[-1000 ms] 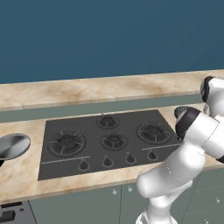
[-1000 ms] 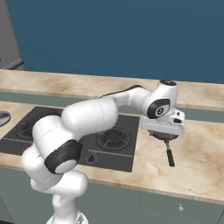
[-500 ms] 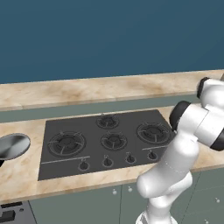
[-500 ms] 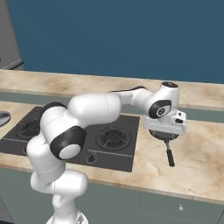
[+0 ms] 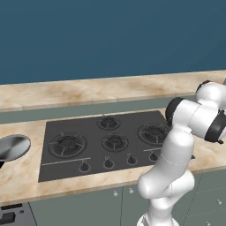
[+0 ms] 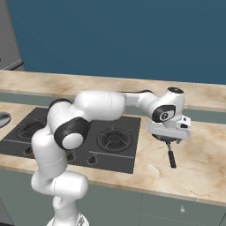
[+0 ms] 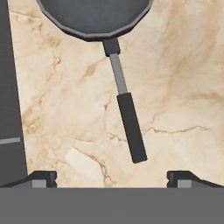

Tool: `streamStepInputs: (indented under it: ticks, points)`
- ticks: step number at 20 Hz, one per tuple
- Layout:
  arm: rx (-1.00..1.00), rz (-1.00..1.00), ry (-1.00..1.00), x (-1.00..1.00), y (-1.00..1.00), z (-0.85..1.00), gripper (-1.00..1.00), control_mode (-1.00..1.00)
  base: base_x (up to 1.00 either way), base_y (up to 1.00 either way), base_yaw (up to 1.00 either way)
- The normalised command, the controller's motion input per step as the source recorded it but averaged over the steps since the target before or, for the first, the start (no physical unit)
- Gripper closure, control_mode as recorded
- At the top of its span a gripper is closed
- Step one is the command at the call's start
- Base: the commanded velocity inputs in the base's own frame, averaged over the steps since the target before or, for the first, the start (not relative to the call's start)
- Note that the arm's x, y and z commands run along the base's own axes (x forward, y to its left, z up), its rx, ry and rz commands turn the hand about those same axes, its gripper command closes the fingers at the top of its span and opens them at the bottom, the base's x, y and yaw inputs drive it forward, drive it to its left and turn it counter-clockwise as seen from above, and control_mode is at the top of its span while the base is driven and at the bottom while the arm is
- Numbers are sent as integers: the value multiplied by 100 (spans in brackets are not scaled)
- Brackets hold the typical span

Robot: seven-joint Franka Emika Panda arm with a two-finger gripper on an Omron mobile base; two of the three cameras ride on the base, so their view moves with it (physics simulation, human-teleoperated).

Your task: Place both pans onto different burners. Then place the broccoli and the fish on different pans.

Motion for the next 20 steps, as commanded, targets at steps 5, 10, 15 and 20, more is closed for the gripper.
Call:
streamStepInputs:
  ticks: [5,10,15,20]
  points:
    - [0,0,0,7,-1,-27,-100,-100,0,0,0]
    - [0,0,1,8,-3,-30,-100,-100,0,0,0]
    - [0,0,0,5,-6,-28,-100,-100,0,0,0]
    - [0,0,1,1,-14,-22,-100,-100,0,0,0]
